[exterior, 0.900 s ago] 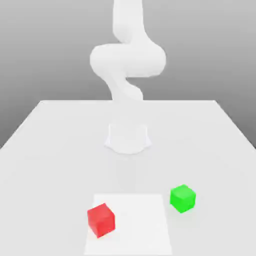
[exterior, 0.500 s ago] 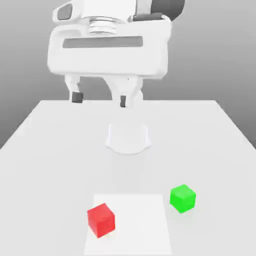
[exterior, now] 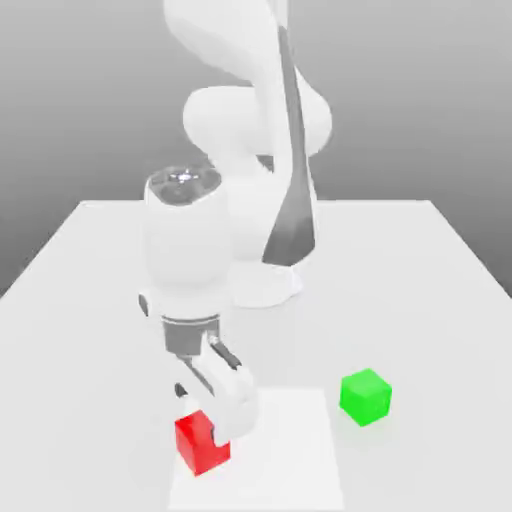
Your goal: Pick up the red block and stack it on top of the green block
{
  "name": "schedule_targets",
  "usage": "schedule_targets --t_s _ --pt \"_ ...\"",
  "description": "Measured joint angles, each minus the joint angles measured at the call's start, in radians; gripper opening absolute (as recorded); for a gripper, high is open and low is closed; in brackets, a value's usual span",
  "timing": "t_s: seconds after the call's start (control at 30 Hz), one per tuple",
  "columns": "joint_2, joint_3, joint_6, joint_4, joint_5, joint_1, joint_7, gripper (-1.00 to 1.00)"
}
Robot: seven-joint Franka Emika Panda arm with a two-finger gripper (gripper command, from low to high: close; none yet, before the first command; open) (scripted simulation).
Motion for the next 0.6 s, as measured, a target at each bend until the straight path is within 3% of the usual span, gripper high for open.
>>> schedule_targets --t_s 0.03,0.27,0.43,0.6 --pt "0.028 -0.009 0.024 0.004 -0.008 0.007 0.006 -1.00" --pt "0.032 -0.009 0.028 0.004 -0.010 0.007 0.008 -1.00" --pt "-0.125 0.018 -0.104 -0.019 0.040 -0.009 -0.029 -1.00" --pt "-0.274 0.116 -0.171 -0.098 0.112 0.168 0.129 -1.00"
